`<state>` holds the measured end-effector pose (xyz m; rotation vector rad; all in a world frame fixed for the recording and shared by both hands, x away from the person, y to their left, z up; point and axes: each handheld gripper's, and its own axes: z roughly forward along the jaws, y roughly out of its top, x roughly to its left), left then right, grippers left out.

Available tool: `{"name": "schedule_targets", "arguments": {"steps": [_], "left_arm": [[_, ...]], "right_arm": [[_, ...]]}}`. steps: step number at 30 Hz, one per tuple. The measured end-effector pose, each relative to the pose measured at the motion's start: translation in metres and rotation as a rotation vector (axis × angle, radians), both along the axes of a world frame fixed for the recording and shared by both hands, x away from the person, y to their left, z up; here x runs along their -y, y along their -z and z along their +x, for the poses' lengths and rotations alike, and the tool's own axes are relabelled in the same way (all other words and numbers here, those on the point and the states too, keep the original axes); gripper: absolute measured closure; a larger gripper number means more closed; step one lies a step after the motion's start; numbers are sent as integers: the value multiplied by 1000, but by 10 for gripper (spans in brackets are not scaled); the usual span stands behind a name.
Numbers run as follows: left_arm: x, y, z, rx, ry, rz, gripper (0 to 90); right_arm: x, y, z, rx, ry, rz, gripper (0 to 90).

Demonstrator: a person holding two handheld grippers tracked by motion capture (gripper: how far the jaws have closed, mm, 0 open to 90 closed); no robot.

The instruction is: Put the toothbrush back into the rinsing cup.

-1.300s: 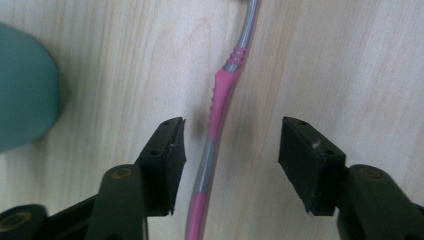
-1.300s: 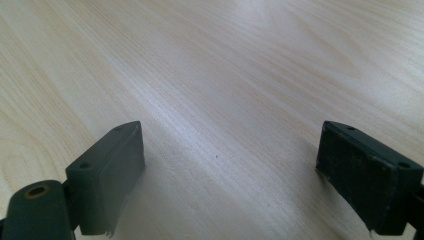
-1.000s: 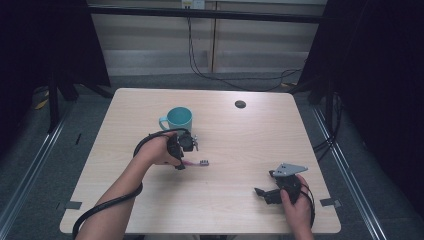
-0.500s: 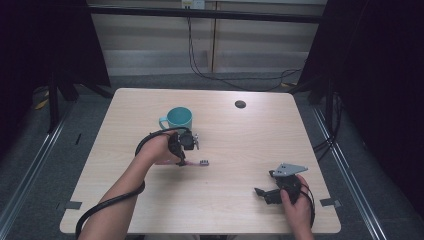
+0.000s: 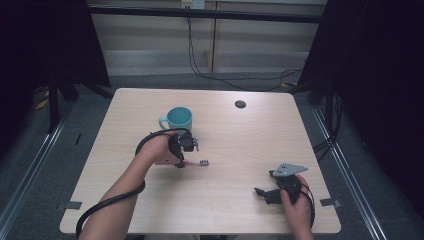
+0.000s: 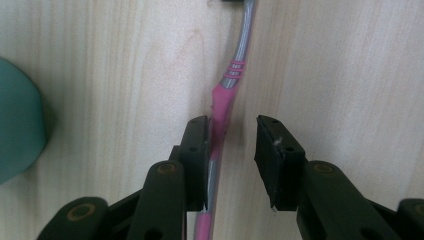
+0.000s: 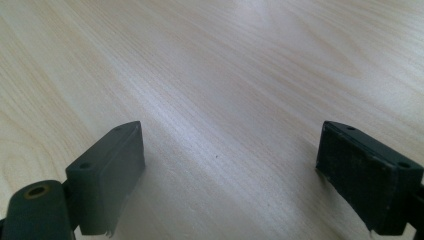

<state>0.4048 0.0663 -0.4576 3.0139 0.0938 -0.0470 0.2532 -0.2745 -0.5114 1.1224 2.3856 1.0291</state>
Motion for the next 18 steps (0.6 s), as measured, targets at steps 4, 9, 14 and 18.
{"name": "schedule_targets", "arguments": {"steps": [4, 9, 14, 18], "left_arm": [[1, 1, 0, -1, 0, -4, 685], [4, 3, 2, 18, 19, 9, 713], [8, 6, 2, 29, 15, 24, 764], [10, 9, 2, 17, 21, 40, 786]], "right_arm": [[0, 0, 0, 0, 0, 0, 110], [0, 0, 0, 0, 0, 0, 110], [0, 0, 0, 0, 0, 0, 110], [0, 0, 0, 0, 0, 0, 110]]}}
